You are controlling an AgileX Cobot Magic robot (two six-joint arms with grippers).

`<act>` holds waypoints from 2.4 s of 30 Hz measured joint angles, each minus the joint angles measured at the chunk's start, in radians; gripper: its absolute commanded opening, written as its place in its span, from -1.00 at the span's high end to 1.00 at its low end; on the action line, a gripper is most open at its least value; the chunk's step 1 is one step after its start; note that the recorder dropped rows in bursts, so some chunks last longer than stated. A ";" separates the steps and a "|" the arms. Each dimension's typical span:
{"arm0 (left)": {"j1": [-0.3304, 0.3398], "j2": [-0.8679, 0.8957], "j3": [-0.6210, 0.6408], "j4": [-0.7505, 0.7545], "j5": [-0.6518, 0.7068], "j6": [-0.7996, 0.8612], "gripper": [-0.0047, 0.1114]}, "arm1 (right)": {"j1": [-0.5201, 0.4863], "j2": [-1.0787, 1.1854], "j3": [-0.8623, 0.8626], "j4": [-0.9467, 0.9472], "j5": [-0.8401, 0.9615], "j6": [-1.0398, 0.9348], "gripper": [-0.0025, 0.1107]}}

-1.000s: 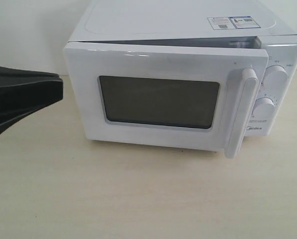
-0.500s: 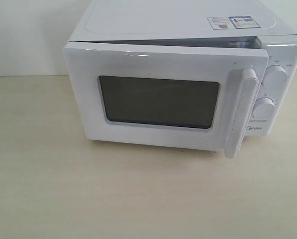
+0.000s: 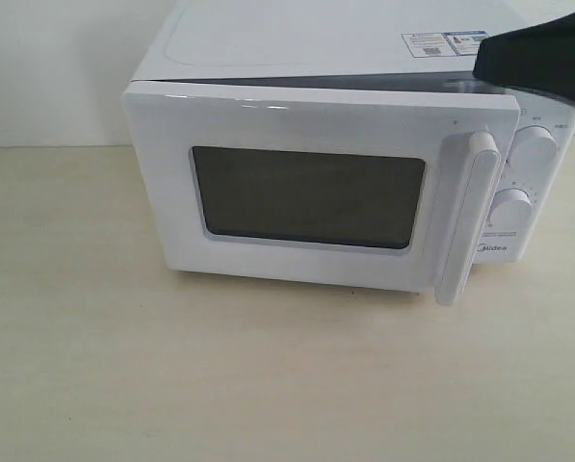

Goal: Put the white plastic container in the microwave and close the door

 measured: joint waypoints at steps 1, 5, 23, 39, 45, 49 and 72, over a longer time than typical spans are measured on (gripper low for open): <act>0.000 0.000 0.000 0.000 -0.001 0.000 0.85 | 0.000 0.013 0.000 0.010 -0.006 0.002 0.96; 0.000 0.000 0.000 0.000 -0.003 0.000 0.85 | 0.000 0.022 0.000 0.103 -0.020 0.002 0.96; 0.000 0.000 0.000 0.000 -0.003 0.000 0.85 | 0.000 0.022 0.004 0.424 0.469 0.000 0.96; 0.000 0.000 0.000 0.000 -0.003 0.000 0.85 | 0.000 0.011 0.018 0.577 0.451 -0.037 0.96; 0.000 0.000 0.000 0.000 -0.005 0.000 0.85 | 0.000 0.011 0.018 0.534 0.561 -0.526 0.96; 0.000 0.000 0.000 0.000 -0.005 0.000 0.85 | 0.000 0.027 0.010 0.593 0.913 -0.859 0.96; 0.000 0.000 0.000 0.000 -0.005 0.000 0.85 | 0.472 0.057 0.024 2.150 1.068 -2.247 0.96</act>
